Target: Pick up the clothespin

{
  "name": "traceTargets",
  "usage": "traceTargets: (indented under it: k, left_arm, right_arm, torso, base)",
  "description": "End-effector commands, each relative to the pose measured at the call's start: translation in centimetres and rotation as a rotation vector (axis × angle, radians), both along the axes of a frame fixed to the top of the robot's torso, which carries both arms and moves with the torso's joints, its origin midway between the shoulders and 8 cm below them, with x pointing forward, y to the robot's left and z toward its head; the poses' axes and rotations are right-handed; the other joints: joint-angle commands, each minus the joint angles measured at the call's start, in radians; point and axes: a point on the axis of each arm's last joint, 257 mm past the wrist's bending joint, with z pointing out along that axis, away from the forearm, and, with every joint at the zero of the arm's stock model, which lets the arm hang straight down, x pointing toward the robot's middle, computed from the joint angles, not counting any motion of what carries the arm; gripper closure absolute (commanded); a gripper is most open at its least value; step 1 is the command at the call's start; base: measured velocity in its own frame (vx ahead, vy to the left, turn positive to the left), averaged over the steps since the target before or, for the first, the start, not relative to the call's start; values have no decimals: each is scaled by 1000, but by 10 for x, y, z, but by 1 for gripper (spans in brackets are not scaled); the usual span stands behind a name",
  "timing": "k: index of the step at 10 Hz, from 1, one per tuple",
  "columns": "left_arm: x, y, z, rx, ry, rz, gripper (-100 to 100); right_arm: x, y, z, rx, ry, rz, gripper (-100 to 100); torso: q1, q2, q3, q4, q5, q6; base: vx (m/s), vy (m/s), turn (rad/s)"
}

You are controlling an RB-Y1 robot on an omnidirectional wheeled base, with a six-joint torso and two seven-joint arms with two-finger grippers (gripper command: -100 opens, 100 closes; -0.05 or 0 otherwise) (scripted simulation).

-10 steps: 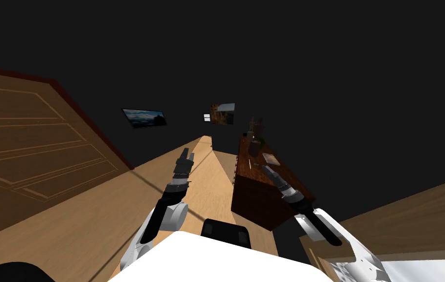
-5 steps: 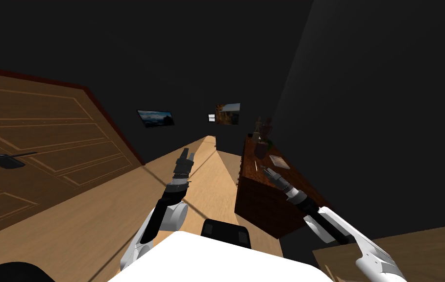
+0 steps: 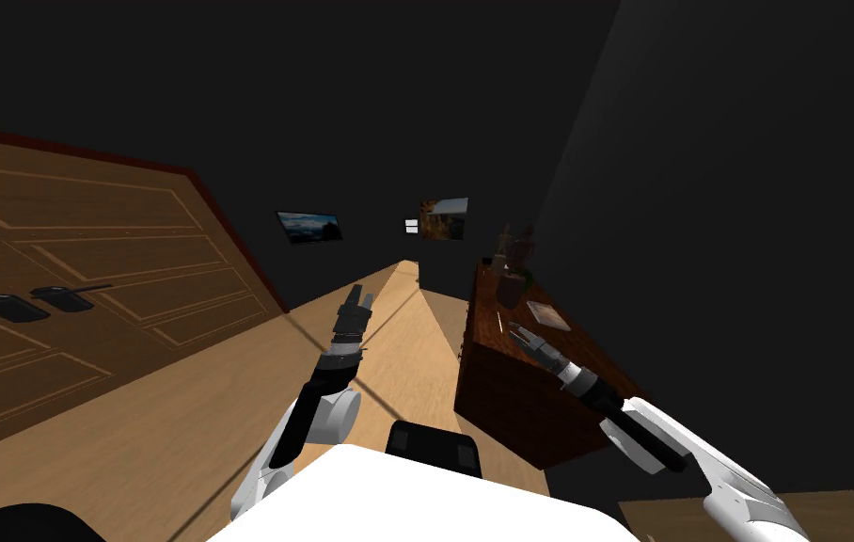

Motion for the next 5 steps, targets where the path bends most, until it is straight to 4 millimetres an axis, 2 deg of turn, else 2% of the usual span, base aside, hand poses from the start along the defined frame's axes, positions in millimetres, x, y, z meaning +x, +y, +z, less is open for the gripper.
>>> traceTargets:
  k: [1,2,3,4,5]
  left_arm:
    - [0,0,0,0,0,0,0]
    - [0,0,0,0,0,0,0]
    - [0,0,0,0,0,0,0]
    - [0,0,0,0,0,0,0]
    - [0,0,0,0,0,0,0]
  right_arm:
    - [0,-13,-11,-97,17,21,-100]
    - [-1,-22,-18,-102,34,3,-100]
    - [-1,-22,-19,-102,35,1,-100]
    - [-3,-35,-28,-195,52,25,-100]
    - [-4,-43,-34,-199,66,9,-100]
  torso:
    - [0,0,0,0,0,0]
    - [1,0,0,0,0,-1]
    - [1,-1,0,0,0,0]
    - [0,0,0,0,0,0]
    - [2,-1,0,0,0,-1]
  base:
    - [11,45,189]
    - [21,40,106]
    - [14,17,-20]
    - [17,50,198]
    - [26,41,98]
